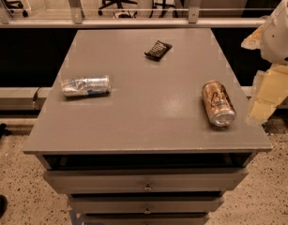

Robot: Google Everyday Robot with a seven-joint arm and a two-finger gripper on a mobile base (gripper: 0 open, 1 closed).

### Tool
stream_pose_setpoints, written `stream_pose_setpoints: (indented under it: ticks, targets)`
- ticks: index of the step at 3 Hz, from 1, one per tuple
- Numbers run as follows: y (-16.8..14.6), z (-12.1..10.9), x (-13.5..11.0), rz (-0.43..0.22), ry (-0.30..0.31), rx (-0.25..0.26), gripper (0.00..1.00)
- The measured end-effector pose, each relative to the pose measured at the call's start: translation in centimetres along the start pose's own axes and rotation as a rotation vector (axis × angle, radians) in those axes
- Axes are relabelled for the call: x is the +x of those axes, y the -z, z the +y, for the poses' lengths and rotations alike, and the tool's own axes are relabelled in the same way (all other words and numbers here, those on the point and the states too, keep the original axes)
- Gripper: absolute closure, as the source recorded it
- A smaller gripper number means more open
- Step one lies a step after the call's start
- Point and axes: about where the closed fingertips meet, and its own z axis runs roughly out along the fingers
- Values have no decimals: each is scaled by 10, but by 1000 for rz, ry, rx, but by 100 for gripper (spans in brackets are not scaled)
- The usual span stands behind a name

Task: Place orange can upright

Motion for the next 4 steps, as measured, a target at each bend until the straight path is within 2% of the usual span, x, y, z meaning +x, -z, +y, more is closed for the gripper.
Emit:
stream_pose_setpoints:
  ticks: [1,2,3,4]
  targets:
    - [0,0,0,0,0,0,0]
    - [-19,-14,0,7,-69,12,0]
    - [-62,-44,1,34,-192,41,0]
    - [-106,-84,0,86,-376,102,0]
